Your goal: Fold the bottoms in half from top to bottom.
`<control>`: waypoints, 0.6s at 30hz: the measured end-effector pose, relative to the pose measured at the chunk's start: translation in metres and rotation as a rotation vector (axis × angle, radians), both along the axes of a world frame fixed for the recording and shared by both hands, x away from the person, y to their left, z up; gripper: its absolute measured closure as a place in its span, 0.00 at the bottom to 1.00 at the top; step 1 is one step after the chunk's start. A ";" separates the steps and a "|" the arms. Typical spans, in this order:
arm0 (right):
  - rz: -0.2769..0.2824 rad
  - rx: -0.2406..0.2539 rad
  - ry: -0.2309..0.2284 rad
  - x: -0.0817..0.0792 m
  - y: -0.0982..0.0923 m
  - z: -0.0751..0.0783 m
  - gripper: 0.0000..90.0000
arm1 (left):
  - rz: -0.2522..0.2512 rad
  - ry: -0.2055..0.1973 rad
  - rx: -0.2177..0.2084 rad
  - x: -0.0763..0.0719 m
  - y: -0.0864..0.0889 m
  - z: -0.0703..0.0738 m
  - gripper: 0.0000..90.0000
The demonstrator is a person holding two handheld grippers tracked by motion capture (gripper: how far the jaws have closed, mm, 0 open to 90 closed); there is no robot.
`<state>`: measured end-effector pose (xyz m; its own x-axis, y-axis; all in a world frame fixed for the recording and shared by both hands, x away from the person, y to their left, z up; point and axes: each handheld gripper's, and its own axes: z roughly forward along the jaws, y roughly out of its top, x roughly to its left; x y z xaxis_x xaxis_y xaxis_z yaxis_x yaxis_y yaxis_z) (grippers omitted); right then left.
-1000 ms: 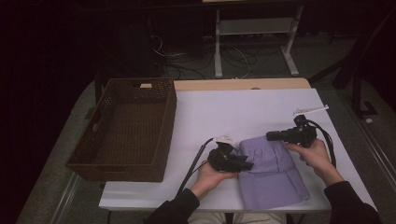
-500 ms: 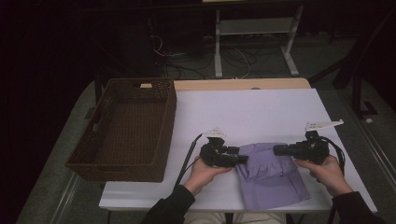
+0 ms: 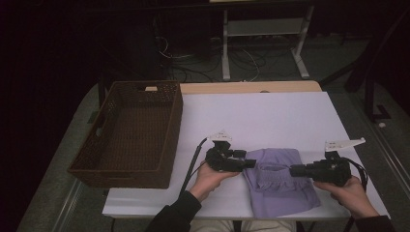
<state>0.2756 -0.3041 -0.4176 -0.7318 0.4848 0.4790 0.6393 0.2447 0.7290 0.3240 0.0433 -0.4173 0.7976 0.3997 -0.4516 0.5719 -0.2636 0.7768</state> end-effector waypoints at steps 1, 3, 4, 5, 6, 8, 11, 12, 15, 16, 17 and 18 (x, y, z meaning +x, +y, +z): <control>0.002 -0.009 0.000 -0.002 -0.001 -0.001 0.87 | 0.001 0.001 0.001 0.000 0.000 0.000 0.43; 0.006 -0.019 0.006 -0.007 -0.002 -0.002 0.87 | -0.001 0.001 0.004 0.001 0.000 -0.001 0.43; 0.010 -0.021 0.004 -0.010 -0.003 -0.003 0.87 | -0.001 0.000 0.006 0.001 0.000 -0.001 0.43; 0.012 -0.025 0.006 -0.012 -0.004 -0.004 0.87 | -0.002 0.000 0.006 0.001 0.000 -0.001 0.42; 0.016 -0.029 0.004 -0.014 -0.004 -0.004 0.87 | -0.002 0.000 0.007 0.000 0.000 -0.001 0.42; 0.024 -0.042 -0.001 -0.019 -0.005 -0.006 0.87 | -0.002 0.000 0.007 0.000 -0.001 -0.001 0.42; 0.035 -0.062 0.003 -0.025 -0.006 -0.008 0.86 | -0.002 0.002 0.009 0.000 -0.001 -0.002 0.42; 0.040 -0.072 0.007 -0.026 -0.007 -0.009 0.86 | -0.001 0.003 0.010 0.000 -0.001 -0.002 0.42; 0.049 -0.094 0.012 -0.031 -0.007 -0.012 0.86 | -0.001 0.004 0.012 0.000 -0.001 -0.002 0.42; 0.052 -0.097 0.014 -0.032 -0.007 -0.013 0.85 | -0.002 0.004 0.014 0.000 -0.001 -0.002 0.42; 0.054 -0.104 0.021 -0.033 -0.007 -0.013 0.85 | -0.002 0.004 0.015 0.000 -0.001 -0.002 0.42; 0.053 -0.109 0.025 -0.034 -0.007 -0.014 0.85 | -0.002 0.004 0.015 0.000 -0.002 -0.002 0.42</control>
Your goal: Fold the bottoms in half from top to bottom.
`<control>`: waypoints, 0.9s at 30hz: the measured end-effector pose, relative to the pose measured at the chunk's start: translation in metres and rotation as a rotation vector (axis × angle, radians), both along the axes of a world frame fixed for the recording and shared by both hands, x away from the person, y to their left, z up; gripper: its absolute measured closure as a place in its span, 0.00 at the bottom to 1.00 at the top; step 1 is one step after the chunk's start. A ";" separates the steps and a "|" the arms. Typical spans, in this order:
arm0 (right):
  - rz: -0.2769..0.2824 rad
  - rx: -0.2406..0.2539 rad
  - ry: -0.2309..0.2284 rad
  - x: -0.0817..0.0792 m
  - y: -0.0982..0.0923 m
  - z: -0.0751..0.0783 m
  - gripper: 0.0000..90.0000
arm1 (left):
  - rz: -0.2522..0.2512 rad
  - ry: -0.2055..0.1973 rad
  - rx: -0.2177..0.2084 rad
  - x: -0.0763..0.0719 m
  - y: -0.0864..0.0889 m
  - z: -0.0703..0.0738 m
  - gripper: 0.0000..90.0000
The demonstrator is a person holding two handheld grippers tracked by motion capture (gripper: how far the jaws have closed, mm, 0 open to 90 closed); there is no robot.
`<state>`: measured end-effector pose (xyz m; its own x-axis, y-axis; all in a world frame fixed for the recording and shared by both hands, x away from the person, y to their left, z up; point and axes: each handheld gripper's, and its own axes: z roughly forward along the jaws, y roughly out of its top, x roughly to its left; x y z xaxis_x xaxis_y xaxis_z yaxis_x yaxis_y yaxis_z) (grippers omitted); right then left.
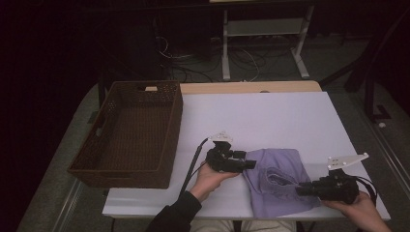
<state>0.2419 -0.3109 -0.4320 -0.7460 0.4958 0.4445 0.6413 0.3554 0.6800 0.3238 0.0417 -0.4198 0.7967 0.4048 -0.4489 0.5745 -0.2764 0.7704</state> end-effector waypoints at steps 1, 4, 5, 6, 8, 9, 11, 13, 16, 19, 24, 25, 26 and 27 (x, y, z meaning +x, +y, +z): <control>0.000 -0.002 0.004 -0.001 0.000 -0.001 0.84 | 0.000 0.001 0.000 0.000 0.000 0.000 0.42; 0.002 -0.005 0.013 -0.001 0.000 -0.002 0.81 | -0.001 0.002 0.002 0.000 0.000 0.000 0.42; -0.001 -0.003 0.013 -0.002 0.000 -0.001 0.78 | 0.000 0.002 0.000 0.000 0.000 0.000 0.42; -0.008 0.000 0.018 -0.002 0.001 0.000 0.74 | 0.001 0.002 -0.001 0.000 0.000 0.000 0.42; -0.016 0.001 0.016 -0.001 0.002 0.003 0.66 | 0.002 0.002 -0.003 0.000 0.001 0.000 0.42; -0.021 -0.003 0.011 0.000 0.002 0.005 0.62 | 0.003 0.000 -0.004 0.001 0.001 0.001 0.42; -0.034 0.003 -0.003 0.001 0.002 0.012 0.57 | 0.006 0.001 -0.006 0.001 0.002 0.002 0.42; -0.054 0.021 -0.033 0.002 0.002 0.021 0.53 | 0.010 0.000 -0.012 0.001 0.003 0.003 0.42; -0.068 0.071 -0.053 0.011 0.003 0.031 0.51 | 0.013 -0.002 -0.017 0.002 0.005 0.004 0.42; -0.070 0.092 -0.061 0.024 0.008 0.038 0.54 | 0.016 -0.002 -0.019 0.002 0.006 0.005 0.42; -0.025 0.133 -0.061 0.042 0.022 0.039 0.81 | 0.021 -0.002 -0.022 0.004 0.007 0.006 0.42; -0.013 0.133 -0.057 0.045 0.026 0.038 0.86 | 0.023 -0.001 -0.022 0.004 0.007 0.005 0.42; -0.002 0.127 -0.055 0.047 0.030 0.037 0.91 | 0.024 -0.001 -0.023 0.004 0.007 0.005 0.42; 0.009 0.118 -0.049 0.048 0.034 0.037 0.94 | 0.025 0.000 -0.022 0.005 0.007 0.005 0.42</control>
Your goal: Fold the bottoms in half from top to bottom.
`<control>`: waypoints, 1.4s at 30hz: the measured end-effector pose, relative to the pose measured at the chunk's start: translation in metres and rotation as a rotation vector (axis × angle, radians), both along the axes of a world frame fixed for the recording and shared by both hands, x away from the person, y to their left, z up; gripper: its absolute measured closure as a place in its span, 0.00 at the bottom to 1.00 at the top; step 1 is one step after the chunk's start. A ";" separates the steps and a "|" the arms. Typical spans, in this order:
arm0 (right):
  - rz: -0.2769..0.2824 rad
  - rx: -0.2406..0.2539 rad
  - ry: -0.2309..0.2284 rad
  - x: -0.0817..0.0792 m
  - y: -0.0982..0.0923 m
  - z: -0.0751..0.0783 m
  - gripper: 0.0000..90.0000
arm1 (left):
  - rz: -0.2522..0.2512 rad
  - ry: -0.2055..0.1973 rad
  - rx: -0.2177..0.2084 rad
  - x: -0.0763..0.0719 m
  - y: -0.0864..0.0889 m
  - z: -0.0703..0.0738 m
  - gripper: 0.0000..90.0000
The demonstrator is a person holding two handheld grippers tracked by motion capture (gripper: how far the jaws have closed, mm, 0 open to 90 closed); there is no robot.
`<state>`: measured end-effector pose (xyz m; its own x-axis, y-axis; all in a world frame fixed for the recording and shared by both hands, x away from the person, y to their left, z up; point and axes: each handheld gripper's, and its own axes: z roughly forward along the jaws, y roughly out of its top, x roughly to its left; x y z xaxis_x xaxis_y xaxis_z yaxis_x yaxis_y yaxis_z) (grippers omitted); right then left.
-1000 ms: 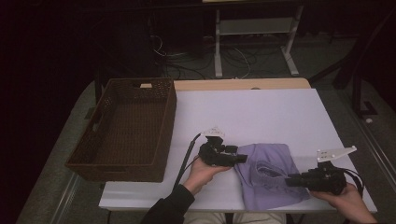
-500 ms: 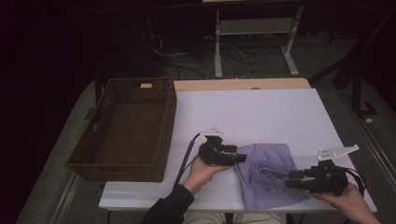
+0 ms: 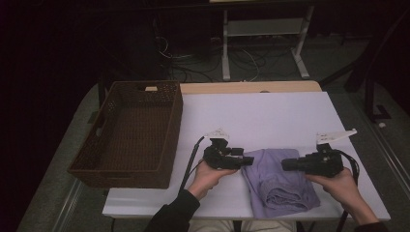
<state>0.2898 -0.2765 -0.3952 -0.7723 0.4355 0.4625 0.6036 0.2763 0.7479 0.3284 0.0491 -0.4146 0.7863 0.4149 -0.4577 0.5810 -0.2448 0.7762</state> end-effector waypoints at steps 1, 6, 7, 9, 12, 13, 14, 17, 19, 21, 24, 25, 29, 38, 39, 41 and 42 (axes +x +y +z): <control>0.013 -0.008 0.002 0.001 0.004 -0.001 0.97 | 0.000 0.000 0.001 0.000 0.000 0.000 0.42; 0.066 -0.039 0.015 0.005 0.025 -0.006 0.99 | 0.001 -0.001 0.000 0.000 0.000 0.000 0.42; 0.073 -0.041 0.019 0.005 0.028 -0.007 0.99 | 0.001 -0.001 0.002 0.000 0.000 0.000 0.42; 0.092 -0.045 0.023 0.007 0.035 -0.009 0.99 | 0.004 0.000 0.003 0.001 0.001 0.000 0.42; 0.118 -0.060 0.033 0.007 0.045 -0.012 0.99 | 0.009 0.002 0.005 0.002 0.002 0.000 0.42; 0.124 -0.066 0.036 0.007 0.048 -0.013 0.99 | 0.012 0.002 0.005 0.002 0.002 -0.001 0.42; 0.129 -0.071 0.041 0.007 0.050 -0.014 0.99 | 0.014 0.003 0.006 0.003 0.003 -0.001 0.42; 0.136 -0.087 0.062 0.007 0.056 -0.018 0.99 | 0.021 0.005 0.008 0.004 0.004 -0.002 0.42; 0.139 -0.102 0.078 0.006 0.058 -0.022 0.99 | 0.024 0.006 0.010 0.005 0.004 -0.003 0.42; 0.144 -0.101 0.093 0.006 0.058 -0.024 0.99 | 0.025 0.006 0.015 0.005 0.005 -0.003 0.42; 0.163 -0.116 0.113 0.003 0.059 -0.028 0.99 | 0.029 0.009 0.018 0.006 0.005 -0.004 0.42; 0.173 -0.119 0.119 0.002 0.059 -0.030 0.99 | 0.029 0.010 0.017 0.006 0.005 -0.004 0.42; 0.200 -0.131 0.141 -0.005 0.060 -0.034 0.99 | 0.026 0.011 0.023 0.006 0.005 -0.005 0.41; 0.250 -0.182 0.164 -0.021 0.060 -0.040 0.99 | 0.024 0.014 0.026 0.005 0.004 -0.006 0.41; 0.249 -0.200 0.162 -0.022 0.060 -0.041 0.99 | 0.025 0.014 0.026 0.005 0.005 -0.005 0.41; 0.246 -0.208 0.166 -0.023 0.060 -0.043 0.99 | 0.023 0.010 0.026 0.006 0.005 -0.005 0.41; 0.245 -0.208 0.169 -0.023 0.060 -0.044 0.99 | 0.023 0.010 0.027 0.006 0.005 -0.005 0.41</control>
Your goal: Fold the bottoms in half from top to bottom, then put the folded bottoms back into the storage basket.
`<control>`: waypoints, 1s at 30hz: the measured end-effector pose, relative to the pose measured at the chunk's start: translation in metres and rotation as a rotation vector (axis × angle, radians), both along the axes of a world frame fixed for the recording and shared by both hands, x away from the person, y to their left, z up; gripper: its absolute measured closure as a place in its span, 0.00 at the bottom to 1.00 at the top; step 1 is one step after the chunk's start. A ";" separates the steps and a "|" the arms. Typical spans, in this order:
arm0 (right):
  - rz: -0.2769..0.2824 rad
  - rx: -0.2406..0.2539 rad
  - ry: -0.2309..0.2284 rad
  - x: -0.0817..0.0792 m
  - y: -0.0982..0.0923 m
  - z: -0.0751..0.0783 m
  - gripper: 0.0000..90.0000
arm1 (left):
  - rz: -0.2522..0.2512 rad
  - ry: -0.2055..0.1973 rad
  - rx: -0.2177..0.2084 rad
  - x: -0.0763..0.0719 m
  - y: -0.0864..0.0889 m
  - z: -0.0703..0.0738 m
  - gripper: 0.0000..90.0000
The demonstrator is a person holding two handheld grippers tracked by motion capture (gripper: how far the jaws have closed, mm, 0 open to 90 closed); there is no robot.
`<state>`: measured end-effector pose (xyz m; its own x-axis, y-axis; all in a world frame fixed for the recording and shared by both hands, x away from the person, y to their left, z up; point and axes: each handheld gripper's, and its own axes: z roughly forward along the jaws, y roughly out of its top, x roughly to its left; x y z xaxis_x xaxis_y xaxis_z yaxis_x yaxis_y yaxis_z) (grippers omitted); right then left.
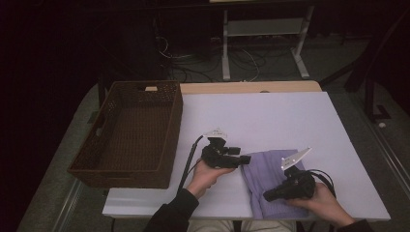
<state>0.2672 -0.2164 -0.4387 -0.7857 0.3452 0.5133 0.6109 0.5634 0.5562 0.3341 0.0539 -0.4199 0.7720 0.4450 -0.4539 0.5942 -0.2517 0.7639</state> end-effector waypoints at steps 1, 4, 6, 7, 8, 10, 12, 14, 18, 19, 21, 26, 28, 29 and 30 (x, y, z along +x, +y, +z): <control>0.000 0.000 0.000 0.000 0.000 0.000 0.99 | 0.000 0.000 0.000 0.000 0.000 0.000 0.41; -0.003 0.013 -0.008 0.001 -0.001 0.001 0.99 | 0.002 0.001 -0.006 0.000 0.000 0.001 0.41; -0.019 0.029 -0.021 0.001 -0.004 0.004 0.96 | 0.001 0.002 -0.007 0.000 0.000 0.002 0.41; -0.027 0.038 -0.031 0.001 -0.006 0.006 0.95 | 0.000 0.001 -0.009 0.000 0.000 0.002 0.41; -0.040 0.048 -0.040 0.001 -0.008 0.009 0.94 | -0.003 -0.002 -0.009 0.000 0.000 0.003 0.41; -0.075 0.067 -0.056 0.000 -0.014 0.013 0.91 | -0.005 -0.002 -0.012 0.000 0.000 0.004 0.41; -0.115 0.082 -0.073 -0.001 -0.020 0.018 0.89 | -0.012 -0.004 -0.014 0.001 0.000 0.005 0.40; -0.159 0.097 -0.092 -0.002 -0.027 0.023 0.85 | -0.018 -0.003 -0.015 0.001 -0.001 0.007 0.40; -0.248 0.119 -0.124 -0.005 -0.043 0.031 0.77 | -0.028 -0.006 -0.012 0.001 -0.001 0.008 0.39; -0.273 0.122 -0.140 -0.006 -0.046 0.032 0.73 | -0.027 -0.005 -0.013 0.002 -0.002 0.008 0.39; -0.338 0.119 -0.174 -0.009 -0.053 0.035 0.66 | -0.019 0.005 -0.014 0.003 -0.003 0.007 0.38; -0.494 0.073 -0.207 -0.014 -0.067 0.034 0.46 | -0.007 0.015 0.026 0.011 -0.008 0.002 0.36; -0.525 0.068 -0.203 -0.016 -0.070 0.032 0.41 | -0.009 0.028 0.031 0.015 -0.009 -0.002 0.34; -0.535 0.067 -0.200 -0.016 -0.071 0.031 0.39 | -0.009 0.033 0.035 0.016 -0.010 -0.004 0.34; -0.541 0.062 -0.191 -0.017 -0.072 0.030 0.37 | -0.008 0.036 0.037 0.018 -0.010 -0.005 0.34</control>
